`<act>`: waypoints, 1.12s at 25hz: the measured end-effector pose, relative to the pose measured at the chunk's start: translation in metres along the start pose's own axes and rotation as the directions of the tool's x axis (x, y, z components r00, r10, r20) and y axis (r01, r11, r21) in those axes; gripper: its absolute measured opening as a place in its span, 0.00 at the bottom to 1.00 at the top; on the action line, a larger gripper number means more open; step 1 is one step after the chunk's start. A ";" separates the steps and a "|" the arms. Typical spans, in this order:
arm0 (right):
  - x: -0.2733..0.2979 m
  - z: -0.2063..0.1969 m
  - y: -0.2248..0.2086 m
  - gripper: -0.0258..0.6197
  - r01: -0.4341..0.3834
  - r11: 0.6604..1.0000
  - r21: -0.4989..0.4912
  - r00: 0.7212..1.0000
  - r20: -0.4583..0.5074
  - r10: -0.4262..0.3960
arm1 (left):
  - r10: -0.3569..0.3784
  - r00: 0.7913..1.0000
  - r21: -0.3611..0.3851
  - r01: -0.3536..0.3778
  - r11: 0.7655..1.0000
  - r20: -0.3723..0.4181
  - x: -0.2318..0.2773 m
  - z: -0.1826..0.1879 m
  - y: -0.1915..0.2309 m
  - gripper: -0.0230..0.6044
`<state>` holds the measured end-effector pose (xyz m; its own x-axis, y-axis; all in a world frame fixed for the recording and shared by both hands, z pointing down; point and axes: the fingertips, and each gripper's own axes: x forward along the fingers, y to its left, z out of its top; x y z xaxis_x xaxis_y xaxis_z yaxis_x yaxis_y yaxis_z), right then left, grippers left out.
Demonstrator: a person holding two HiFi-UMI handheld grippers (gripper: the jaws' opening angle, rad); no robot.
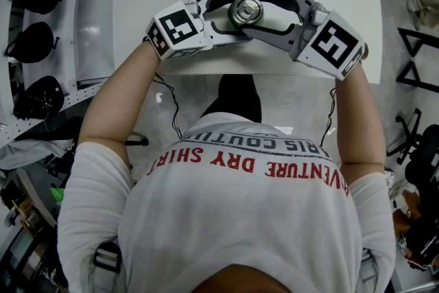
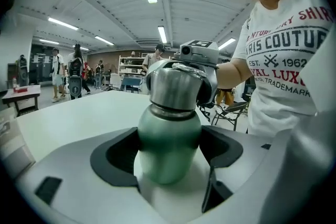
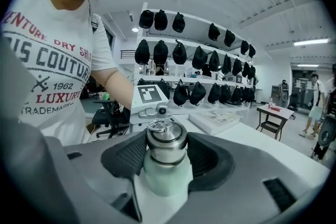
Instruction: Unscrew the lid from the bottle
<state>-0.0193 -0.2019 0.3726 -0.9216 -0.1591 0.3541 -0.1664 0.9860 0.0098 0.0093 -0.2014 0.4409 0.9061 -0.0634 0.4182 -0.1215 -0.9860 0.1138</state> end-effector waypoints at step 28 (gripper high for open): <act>-0.018 -0.010 -0.001 0.48 0.442 0.879 0.181 0.889 0.045 -0.457 | 0.548 0.837 -0.280 -0.526 0.803 -0.002 -0.001 0.002 0.007 0.62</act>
<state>0.0013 -0.1997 0.3751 -0.7588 -0.5938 0.2676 -0.6171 0.7869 -0.0037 0.0084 -0.2088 0.4396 0.6908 -0.5931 0.4136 -0.6879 -0.7152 0.1235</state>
